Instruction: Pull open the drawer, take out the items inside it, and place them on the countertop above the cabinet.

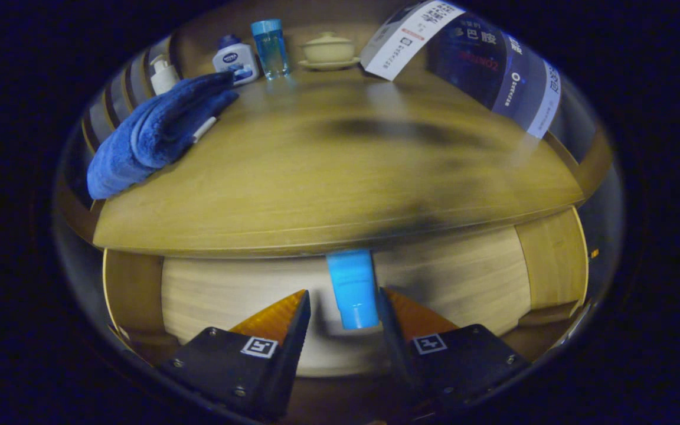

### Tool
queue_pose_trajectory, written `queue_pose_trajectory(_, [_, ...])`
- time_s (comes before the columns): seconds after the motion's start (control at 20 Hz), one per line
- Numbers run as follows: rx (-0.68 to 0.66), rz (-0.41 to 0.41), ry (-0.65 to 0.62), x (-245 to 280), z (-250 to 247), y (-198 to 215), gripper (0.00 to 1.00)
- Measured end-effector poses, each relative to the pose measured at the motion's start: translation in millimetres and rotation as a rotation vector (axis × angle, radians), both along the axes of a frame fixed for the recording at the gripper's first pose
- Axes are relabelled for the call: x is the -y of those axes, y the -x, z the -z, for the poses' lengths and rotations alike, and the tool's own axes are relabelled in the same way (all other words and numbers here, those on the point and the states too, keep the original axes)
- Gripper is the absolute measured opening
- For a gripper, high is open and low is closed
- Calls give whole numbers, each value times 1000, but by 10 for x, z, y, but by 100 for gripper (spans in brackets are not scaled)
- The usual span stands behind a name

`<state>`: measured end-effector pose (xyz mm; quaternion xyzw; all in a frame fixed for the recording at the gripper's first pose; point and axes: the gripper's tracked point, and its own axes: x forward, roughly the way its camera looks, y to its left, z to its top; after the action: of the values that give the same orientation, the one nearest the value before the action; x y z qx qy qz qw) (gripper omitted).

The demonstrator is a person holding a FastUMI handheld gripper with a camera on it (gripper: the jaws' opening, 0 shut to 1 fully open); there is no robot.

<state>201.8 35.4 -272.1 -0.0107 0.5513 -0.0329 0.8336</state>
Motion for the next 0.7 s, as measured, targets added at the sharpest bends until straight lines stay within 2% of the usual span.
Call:
queue_pose_trajectory(0.35, [-101,-6,21,59,169,103,68])
queue_pose_trajectory(0.45, [-66,-3,37,78,149,28,68])
queue_pose_trajectory(0.6, [-53,-3,38,76,186,-10,41])
queue_pose_trajectory(0.65, [-53,0,39,76,173,-20,41])
queue_pose_trajectory(0.7, [-48,0,43,80,180,-26,36])
